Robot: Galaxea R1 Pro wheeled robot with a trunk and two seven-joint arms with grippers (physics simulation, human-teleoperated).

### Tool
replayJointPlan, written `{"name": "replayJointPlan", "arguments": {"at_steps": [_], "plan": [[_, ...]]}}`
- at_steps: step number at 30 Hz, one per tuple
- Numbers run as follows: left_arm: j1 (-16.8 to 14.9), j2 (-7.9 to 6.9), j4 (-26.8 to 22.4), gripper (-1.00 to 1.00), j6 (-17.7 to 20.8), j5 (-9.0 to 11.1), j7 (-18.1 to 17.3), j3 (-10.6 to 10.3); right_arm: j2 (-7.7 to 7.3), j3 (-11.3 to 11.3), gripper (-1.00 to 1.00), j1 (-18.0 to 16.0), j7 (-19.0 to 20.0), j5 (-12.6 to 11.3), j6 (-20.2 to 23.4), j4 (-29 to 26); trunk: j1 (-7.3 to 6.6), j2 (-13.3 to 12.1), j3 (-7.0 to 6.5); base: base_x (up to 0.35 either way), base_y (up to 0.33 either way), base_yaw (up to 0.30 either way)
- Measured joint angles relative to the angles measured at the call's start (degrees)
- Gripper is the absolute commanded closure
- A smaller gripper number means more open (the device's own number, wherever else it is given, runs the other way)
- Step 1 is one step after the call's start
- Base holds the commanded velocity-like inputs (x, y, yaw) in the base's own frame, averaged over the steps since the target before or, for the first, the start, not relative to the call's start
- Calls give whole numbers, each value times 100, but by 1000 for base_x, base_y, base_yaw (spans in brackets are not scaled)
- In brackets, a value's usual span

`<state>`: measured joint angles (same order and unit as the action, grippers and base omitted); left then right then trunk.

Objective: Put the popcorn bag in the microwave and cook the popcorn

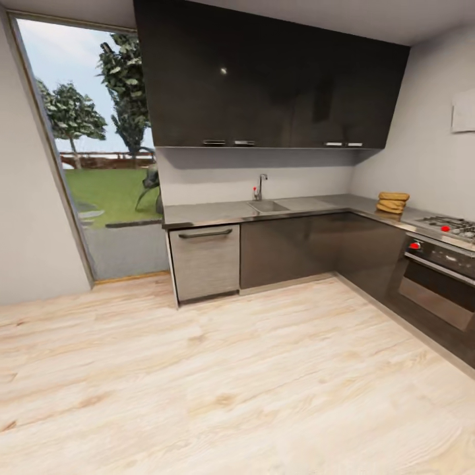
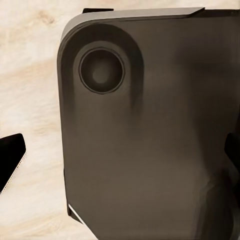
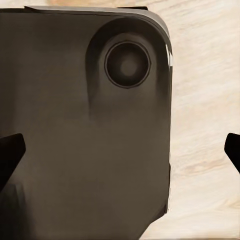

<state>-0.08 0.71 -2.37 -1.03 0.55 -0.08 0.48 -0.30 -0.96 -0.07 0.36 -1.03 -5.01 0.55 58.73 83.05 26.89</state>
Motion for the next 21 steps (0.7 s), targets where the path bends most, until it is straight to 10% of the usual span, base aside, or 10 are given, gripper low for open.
{"name": "replayJointPlan", "arguments": {"at_steps": [21], "plan": [[0,-1,0,-100,0,9,0,8,-3,9,-100,0,4,44,0,0,0,0,0,0,0,-286]]}}
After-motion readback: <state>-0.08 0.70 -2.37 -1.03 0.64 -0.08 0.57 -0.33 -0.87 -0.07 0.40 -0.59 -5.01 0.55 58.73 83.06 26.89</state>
